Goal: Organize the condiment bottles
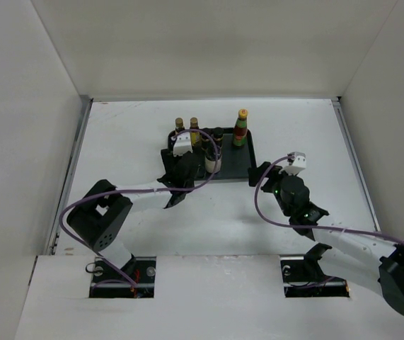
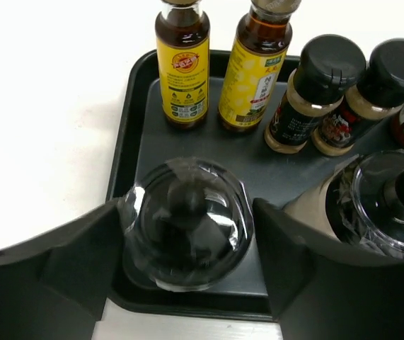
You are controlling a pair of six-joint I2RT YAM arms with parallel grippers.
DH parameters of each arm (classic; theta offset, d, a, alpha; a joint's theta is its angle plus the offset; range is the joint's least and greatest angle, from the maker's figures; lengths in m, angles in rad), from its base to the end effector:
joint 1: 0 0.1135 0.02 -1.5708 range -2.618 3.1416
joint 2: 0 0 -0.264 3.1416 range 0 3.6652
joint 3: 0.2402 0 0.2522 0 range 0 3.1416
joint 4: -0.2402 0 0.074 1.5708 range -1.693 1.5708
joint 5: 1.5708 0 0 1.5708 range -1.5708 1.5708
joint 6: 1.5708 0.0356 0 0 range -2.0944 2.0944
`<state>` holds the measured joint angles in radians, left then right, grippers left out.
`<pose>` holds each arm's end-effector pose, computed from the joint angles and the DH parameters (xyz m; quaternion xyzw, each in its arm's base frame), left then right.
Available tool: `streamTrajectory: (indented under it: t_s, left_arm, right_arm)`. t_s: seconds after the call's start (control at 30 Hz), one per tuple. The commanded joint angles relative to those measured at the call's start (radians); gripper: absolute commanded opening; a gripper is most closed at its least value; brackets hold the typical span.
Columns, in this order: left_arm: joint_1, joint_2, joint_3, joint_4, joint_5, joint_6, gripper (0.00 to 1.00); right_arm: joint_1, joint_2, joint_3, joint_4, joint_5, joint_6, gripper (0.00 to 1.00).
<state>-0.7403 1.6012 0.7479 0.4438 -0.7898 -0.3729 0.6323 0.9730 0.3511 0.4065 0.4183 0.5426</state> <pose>0.2571 -0.2007 0.1928 -0.0665 0.7973 0.0056 0.5999 0.1776 0.1122 0.2150 0.0959 0.7671 0.2053 0.6002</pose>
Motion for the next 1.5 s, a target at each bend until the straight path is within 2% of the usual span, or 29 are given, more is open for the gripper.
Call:
streamTrajectory:
  t_s: [0.0, 0.1, 0.43, 0.53, 0.6, 0.67, 0.73, 0.87, 0.97, 1.13, 1.47]
  left_arm:
    - [0.012, -0.053, -0.019, 0.101, 0.009, -0.047, 0.79]
    - [0.012, -0.113, -0.030, 0.095, 0.004, -0.044, 1.00]
    - [0.095, -0.532, -0.195, -0.017, -0.005, -0.072, 1.00]
    - [0.179, -0.635, -0.283, -0.118, 0.067, -0.234, 1.00]
    - [0.270, -0.678, -0.329, -0.232, 0.192, -0.375, 1.00]
    - [0.368, -0.695, -0.357, -0.330, 0.335, -0.446, 1.00]
    - [0.422, -0.702, -0.364, -0.410, 0.403, -0.452, 1.00]
    - [0.479, -0.786, -0.387, -0.569, 0.377, -0.457, 1.00]
    - [0.509, -0.848, -0.406, -0.631, 0.351, -0.457, 1.00]
    - [0.516, -0.885, -0.417, -0.631, 0.350, -0.459, 1.00]
    - [0.456, -0.807, -0.381, -0.574, 0.345, -0.451, 1.00]
  right_arm:
    - [0.011, -0.020, 0.026, 0.023, 0.043, -0.020, 1.00]
    - [0.025, -0.030, 0.022, 0.029, 0.077, -0.021, 1.00]
    - [0.023, -0.045, 0.008, 0.012, 0.197, -0.023, 1.00]
    - [0.025, -0.053, 0.000, 0.017, 0.191, -0.013, 1.00]
    - [0.020, -0.053, 0.000, 0.011, 0.194, -0.013, 1.00]
    - [0.016, -0.069, -0.003, 0.006, 0.198, -0.012, 1.00]
    - [0.013, -0.095, -0.012, 0.003, 0.215, -0.007, 1.00]
    - [-0.062, -0.137, -0.032, -0.066, 0.316, 0.026, 1.00]
    - [-0.148, -0.164, -0.049, -0.144, 0.317, 0.121, 1.00]
    - [-0.242, -0.145, -0.058, -0.163, 0.211, 0.186, 1.00]
    - [-0.237, -0.143, -0.057, -0.144, 0.202, 0.175, 1.00]
